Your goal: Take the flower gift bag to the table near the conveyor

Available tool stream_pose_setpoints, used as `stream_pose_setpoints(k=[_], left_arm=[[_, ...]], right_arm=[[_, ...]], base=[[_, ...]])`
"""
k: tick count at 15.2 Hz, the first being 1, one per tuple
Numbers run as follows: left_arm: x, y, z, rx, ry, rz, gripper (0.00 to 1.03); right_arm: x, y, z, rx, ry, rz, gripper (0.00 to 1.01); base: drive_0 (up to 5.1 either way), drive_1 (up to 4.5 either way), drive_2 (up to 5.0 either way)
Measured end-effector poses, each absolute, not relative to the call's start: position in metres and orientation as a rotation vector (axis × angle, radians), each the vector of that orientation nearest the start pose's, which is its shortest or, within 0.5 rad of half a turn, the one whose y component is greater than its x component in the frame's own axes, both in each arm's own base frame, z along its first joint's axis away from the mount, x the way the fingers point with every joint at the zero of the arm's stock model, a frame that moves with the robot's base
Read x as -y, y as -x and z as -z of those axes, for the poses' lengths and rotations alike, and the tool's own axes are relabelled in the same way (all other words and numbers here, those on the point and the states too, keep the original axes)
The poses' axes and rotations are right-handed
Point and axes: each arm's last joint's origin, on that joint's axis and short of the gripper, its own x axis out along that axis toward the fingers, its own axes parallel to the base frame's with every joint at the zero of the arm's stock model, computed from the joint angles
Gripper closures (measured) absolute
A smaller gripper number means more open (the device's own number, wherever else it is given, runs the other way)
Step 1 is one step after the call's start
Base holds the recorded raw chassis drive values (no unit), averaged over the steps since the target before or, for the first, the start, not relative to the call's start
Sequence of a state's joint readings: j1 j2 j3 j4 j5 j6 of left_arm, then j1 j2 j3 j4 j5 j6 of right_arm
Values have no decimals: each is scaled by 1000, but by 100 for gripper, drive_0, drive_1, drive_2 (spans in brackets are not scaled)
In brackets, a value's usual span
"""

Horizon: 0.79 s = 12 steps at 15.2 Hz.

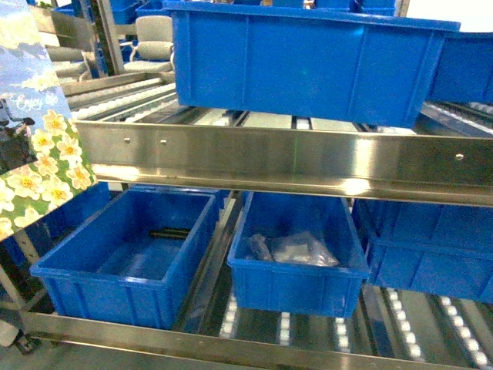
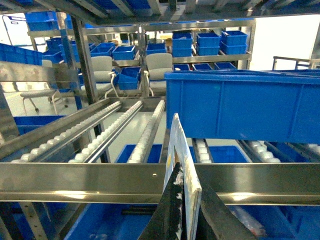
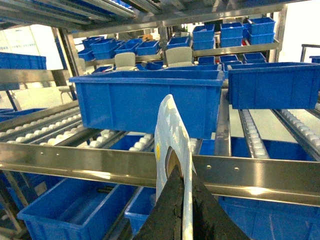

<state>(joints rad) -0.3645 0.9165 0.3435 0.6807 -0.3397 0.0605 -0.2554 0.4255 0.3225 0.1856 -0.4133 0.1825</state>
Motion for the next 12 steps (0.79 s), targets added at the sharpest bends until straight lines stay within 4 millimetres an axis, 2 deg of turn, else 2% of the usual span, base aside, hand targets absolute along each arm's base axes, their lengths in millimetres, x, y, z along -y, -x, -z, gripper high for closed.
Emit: stream_pose_setpoints(k=[12], left_arm=[[60, -183, -241, 100, -24, 22, 101]], right_arm=[[20, -122, -255, 62, -155, -164, 99]], base=[[-499, 244, 244]])
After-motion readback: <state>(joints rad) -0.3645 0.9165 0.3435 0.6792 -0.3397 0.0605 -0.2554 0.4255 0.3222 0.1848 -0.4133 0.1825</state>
